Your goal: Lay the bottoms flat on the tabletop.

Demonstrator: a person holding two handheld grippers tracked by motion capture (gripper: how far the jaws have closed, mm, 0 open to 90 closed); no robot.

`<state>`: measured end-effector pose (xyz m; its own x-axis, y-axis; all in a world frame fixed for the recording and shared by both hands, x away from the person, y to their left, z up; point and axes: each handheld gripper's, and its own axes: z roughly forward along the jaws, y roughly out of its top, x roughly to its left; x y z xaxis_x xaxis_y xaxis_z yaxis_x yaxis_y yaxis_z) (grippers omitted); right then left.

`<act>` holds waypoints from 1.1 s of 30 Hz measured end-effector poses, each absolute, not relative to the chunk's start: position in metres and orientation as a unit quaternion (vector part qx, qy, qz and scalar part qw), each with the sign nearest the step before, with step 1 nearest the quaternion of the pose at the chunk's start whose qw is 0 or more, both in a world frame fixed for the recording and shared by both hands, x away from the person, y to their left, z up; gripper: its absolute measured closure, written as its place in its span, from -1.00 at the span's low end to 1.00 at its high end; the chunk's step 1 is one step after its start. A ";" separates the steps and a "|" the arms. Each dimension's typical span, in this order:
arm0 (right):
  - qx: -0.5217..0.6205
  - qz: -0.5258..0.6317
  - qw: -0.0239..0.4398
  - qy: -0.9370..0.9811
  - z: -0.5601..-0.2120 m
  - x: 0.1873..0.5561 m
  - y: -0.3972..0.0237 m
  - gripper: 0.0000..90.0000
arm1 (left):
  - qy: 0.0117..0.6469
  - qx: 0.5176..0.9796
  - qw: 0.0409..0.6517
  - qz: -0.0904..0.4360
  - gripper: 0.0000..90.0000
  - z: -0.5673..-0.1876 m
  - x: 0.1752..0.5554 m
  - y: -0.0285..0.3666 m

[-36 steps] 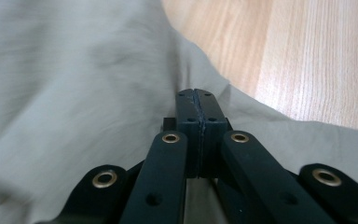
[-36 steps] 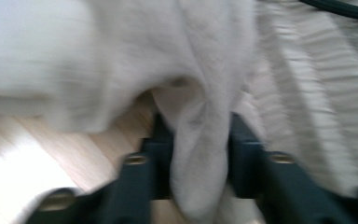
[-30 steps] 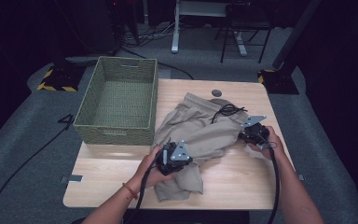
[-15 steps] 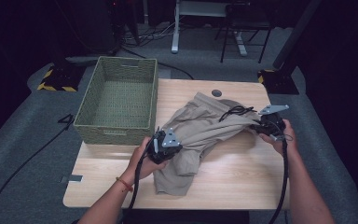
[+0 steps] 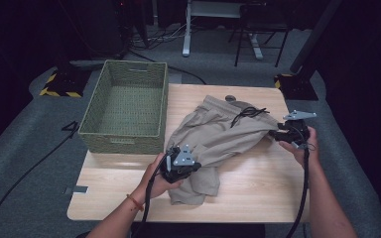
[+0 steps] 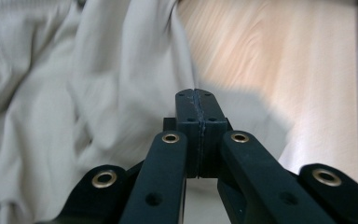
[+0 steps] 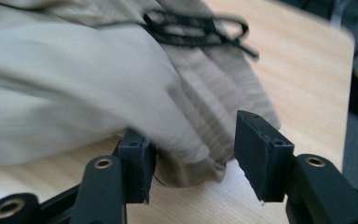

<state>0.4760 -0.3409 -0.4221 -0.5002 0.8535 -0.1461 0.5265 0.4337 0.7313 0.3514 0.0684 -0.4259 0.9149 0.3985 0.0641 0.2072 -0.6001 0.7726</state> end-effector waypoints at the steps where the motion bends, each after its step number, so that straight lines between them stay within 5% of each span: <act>1: 0.428 0.316 0.258 0.806 -0.422 0.476 -0.341 0.14 | 0.162 0.887 0.416 0.120 1.00 -0.420 0.347 0.066; 6: 0.428 0.302 0.299 0.798 -0.405 0.468 -0.340 0.07 | 0.158 0.882 0.420 0.143 0.76 -0.405 0.340 0.051; 7: 0.432 0.300 0.305 0.794 -0.403 0.468 -0.341 0.07 | 0.174 0.880 0.416 0.148 0.63 -0.407 0.343 0.048; 8: 0.443 0.299 0.308 0.787 -0.403 0.468 -0.344 0.06 | 0.192 0.880 0.408 0.151 0.24 -0.410 0.346 0.046; 10: 0.440 0.305 0.296 0.791 -0.403 0.468 -0.345 0.05 | 0.191 0.888 0.398 0.132 0.17 -0.414 0.347 0.043; 12: 0.421 0.323 0.278 0.801 -0.408 0.460 -0.341 0.06 | 0.153 0.896 0.405 0.101 -0.17 -0.418 0.334 0.034; 17: 0.374 0.351 0.246 0.822 -0.416 0.442 -0.326 0.09 | 0.111 0.915 0.384 0.045 -0.30 -0.435 0.311 0.013; 21: 0.319 0.369 0.210 0.847 -0.429 0.417 -0.305 0.09 | 0.087 0.939 0.333 0.024 -0.07 -0.462 0.298 -0.004; 22: 0.305 0.376 0.199 0.852 -0.435 0.404 -0.295 0.08 | 0.090 0.940 0.327 0.025 0.19 -0.467 0.298 -0.005; 23: 0.305 0.376 0.199 0.852 -0.435 0.404 -0.295 0.08 | 0.093 0.940 0.327 0.022 0.19 -0.471 0.299 -0.005; 25: 0.280 0.386 0.187 0.859 -0.442 0.385 -0.281 0.04 | 0.097 0.936 0.339 0.009 0.56 -0.477 0.303 0.000; 33: 0.239 0.382 0.129 0.883 -0.473 0.362 -0.238 -0.06 | 0.101 0.929 0.354 -0.036 0.86 -0.493 0.307 -0.013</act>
